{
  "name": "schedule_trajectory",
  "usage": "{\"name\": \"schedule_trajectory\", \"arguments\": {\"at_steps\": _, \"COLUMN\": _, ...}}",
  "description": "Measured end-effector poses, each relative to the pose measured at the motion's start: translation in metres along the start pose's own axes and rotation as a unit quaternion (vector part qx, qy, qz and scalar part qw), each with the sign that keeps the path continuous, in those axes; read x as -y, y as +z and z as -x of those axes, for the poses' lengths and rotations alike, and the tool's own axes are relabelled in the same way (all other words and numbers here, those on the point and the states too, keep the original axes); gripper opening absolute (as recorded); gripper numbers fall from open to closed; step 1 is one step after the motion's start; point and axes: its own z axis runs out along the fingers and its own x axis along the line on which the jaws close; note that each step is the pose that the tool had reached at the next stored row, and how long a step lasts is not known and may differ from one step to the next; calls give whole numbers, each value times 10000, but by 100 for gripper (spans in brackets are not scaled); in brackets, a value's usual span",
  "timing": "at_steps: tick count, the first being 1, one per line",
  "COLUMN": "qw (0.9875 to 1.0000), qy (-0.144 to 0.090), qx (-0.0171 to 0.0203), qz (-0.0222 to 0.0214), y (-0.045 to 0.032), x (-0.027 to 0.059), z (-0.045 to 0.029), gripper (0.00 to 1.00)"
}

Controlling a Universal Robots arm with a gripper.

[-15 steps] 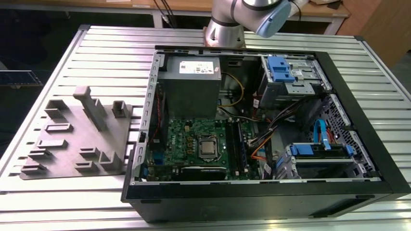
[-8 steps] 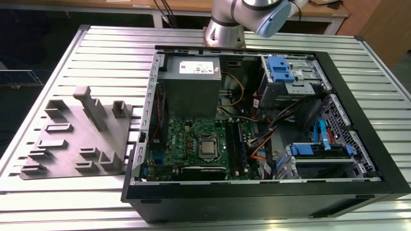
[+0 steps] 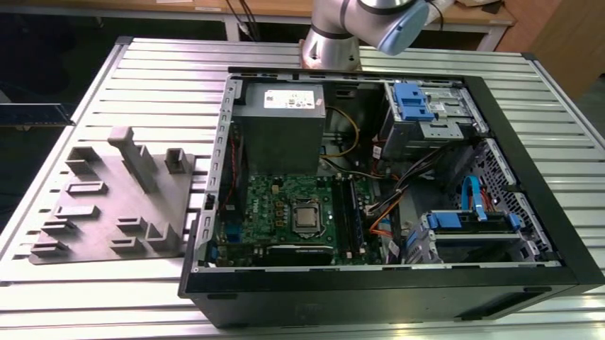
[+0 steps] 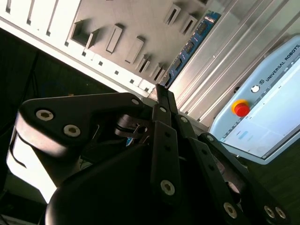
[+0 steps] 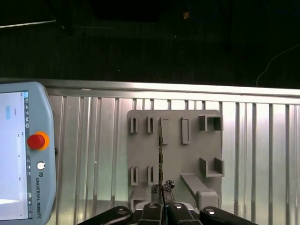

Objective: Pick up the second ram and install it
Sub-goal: 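Pick up the second ram and move it above second insertion slot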

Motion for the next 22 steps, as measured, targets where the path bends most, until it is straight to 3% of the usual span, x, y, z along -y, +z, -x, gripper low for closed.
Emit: {"name": "schedule_trajectory", "arguments": {"at_steps": 22, "qw": 10000, "qy": 0, "qx": -1, "qz": 1, "y": -15, "x": 338, "z": -7, "gripper": 8}}
